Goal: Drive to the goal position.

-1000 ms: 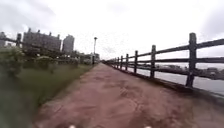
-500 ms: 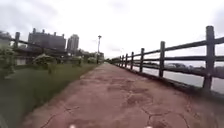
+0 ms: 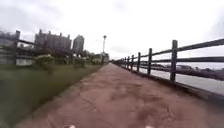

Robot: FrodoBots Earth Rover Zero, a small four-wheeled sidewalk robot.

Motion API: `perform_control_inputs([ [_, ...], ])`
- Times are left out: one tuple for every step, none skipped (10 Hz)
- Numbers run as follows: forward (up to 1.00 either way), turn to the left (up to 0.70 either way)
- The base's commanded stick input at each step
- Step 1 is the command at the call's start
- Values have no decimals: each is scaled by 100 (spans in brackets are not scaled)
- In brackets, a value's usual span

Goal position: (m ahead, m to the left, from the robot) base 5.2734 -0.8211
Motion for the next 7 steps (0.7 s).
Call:
perform_control_inputs([
  [100,12],
  [100,13],
  [100,4],
  [100,-23],
  [100,27],
  [100,44],
  [100,26],
])
